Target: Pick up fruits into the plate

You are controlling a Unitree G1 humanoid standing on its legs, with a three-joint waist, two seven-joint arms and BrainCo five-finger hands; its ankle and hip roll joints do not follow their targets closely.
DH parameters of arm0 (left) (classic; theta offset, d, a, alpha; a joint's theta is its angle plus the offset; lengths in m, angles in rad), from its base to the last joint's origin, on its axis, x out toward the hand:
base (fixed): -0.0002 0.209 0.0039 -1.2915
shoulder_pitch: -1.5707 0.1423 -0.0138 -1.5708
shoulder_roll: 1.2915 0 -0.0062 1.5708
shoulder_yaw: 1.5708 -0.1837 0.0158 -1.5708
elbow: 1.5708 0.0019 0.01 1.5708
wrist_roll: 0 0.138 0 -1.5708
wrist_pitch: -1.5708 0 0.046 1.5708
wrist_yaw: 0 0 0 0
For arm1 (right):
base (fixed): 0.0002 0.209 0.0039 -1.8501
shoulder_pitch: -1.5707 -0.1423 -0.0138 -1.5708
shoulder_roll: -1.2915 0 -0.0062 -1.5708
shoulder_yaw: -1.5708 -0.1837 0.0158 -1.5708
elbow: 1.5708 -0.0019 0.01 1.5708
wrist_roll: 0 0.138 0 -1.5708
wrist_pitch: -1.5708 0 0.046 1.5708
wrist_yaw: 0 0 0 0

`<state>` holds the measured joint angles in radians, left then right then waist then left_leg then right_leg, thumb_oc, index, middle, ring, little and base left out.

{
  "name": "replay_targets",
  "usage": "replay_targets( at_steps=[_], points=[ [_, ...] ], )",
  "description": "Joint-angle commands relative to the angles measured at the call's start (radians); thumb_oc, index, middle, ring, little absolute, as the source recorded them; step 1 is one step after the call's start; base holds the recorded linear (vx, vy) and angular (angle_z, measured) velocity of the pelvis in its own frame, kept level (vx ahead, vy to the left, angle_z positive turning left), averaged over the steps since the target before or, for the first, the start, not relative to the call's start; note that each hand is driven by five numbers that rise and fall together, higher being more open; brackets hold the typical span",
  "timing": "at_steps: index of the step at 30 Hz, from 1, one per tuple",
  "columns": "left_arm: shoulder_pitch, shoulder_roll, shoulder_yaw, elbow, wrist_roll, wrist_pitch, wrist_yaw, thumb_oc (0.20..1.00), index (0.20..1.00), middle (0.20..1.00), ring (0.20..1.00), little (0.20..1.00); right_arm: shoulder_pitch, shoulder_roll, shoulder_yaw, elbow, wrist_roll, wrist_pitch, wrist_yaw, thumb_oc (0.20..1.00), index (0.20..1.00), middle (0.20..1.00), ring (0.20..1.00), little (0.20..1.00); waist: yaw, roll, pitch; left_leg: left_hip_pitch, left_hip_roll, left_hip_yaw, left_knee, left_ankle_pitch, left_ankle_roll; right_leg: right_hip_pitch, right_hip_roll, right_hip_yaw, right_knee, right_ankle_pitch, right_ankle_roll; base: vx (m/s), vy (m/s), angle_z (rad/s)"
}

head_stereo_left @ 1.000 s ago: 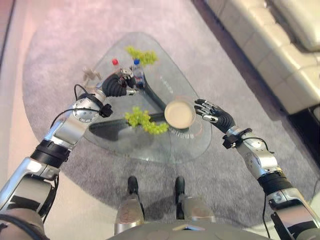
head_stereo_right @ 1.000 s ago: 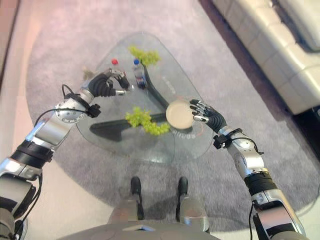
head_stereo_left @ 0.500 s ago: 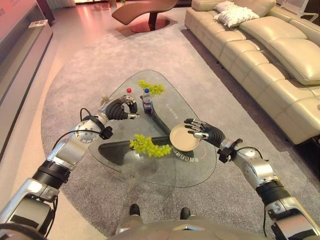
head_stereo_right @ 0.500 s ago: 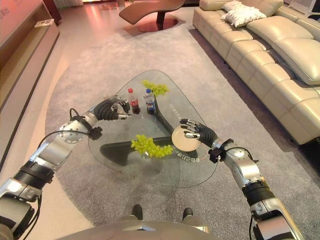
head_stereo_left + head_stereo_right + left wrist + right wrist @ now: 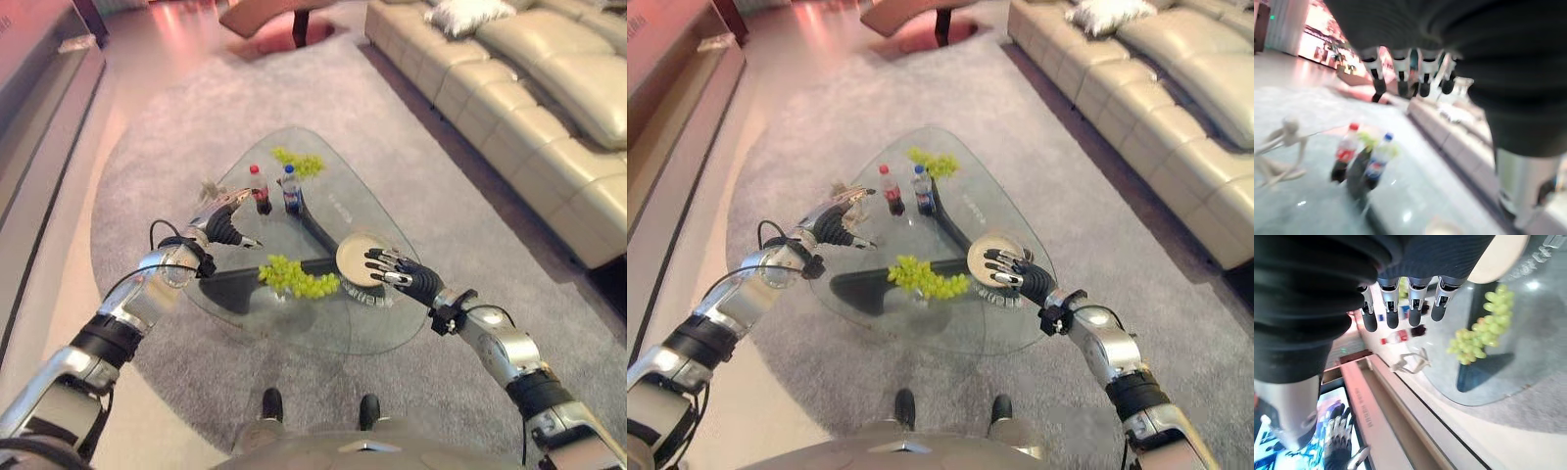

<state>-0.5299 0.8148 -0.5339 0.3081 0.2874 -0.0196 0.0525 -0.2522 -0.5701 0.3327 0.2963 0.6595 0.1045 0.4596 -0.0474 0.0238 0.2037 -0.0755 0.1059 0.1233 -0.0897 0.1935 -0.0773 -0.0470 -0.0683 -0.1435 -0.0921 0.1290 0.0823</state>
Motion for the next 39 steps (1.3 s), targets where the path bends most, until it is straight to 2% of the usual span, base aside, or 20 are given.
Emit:
replay_targets(
  at_steps=[1,9,18,24,29,36,39],
  points=[
    [-0.259,0.075,-0.030,0.114,0.082,0.023,0.113,1.000,1.000,1.000,1.000,1.000,-0.174,-0.015,0.019,-0.039,0.120,-0.070,-0.017,1.000,1.000,1.000,1.000,1.000,-0.030,-0.039,0.202,0.036,-0.048,0.032,0.026,-0.156,0.019,-0.026,0.000,0.020,0.088,-0.081,0.018,-0.22,0.005,-0.16],
    [-0.373,0.060,-0.113,0.272,0.200,0.070,0.169,1.000,1.000,1.000,1.000,1.000,-0.227,-0.037,0.028,-0.020,0.185,-0.085,0.019,1.000,1.000,1.000,1.000,1.000,-0.065,-0.048,0.316,-0.033,-0.054,0.041,0.028,-0.130,0.016,-0.125,0.013,0.036,0.115,-0.063,0.022,-0.11,0.011,-0.13],
    [-0.476,0.001,-0.193,0.405,0.320,0.182,0.197,1.000,1.000,1.000,1.000,1.000,-0.285,-0.046,0.045,0.003,0.247,-0.094,0.010,1.000,1.000,1.000,1.000,1.000,-0.091,-0.064,0.316,-0.191,-0.066,0.061,0.050,-0.107,0.007,-0.300,0.019,0.037,0.140,-0.036,0.026,-0.04,0.034,-0.06],
    [-0.530,-0.009,-0.240,0.453,0.438,0.231,0.185,1.000,1.000,1.000,1.000,1.000,-0.303,-0.024,0.044,-0.017,0.308,-0.100,0.013,1.000,1.000,1.000,1.000,1.000,-0.098,-0.087,0.316,-0.275,-0.075,0.067,0.075,-0.104,0.010,-0.392,0.022,0.041,0.163,-0.023,0.028,-0.04,-0.011,-0.03],
    [-0.558,-0.011,-0.283,0.495,0.485,0.268,0.174,1.000,1.000,1.000,1.000,1.000,-0.311,-0.004,0.047,-0.012,0.342,-0.108,0.031,1.000,1.000,1.000,1.000,1.000,-0.104,-0.098,0.316,-0.312,-0.073,0.069,0.079,-0.101,0.008,-0.431,0.030,0.048,0.166,-0.013,0.028,-0.01,-0.018,-0.01],
    [-0.595,-0.026,-0.331,0.562,0.509,0.266,0.162,1.000,1.000,1.000,1.000,1.000,-0.326,0.013,0.059,-0.004,0.369,-0.126,0.047,1.000,1.000,1.000,1.000,1.000,-0.113,-0.110,0.316,-0.359,-0.068,0.071,0.092,-0.097,0.005,-0.476,0.042,0.052,0.173,-0.005,0.026,-0.01,-0.043,-0.03],
    [-0.605,-0.030,-0.354,0.571,0.523,0.263,0.123,1.000,1.000,1.000,1.000,1.000,-0.323,0.015,0.052,-0.012,0.392,-0.137,0.059,1.000,1.000,1.000,1.000,1.000,-0.118,-0.115,0.316,-0.389,-0.066,0.068,0.098,-0.095,0.005,-0.502,0.048,0.053,0.178,-0.002,0.025,-0.02,-0.045,-0.02]
  ],
)
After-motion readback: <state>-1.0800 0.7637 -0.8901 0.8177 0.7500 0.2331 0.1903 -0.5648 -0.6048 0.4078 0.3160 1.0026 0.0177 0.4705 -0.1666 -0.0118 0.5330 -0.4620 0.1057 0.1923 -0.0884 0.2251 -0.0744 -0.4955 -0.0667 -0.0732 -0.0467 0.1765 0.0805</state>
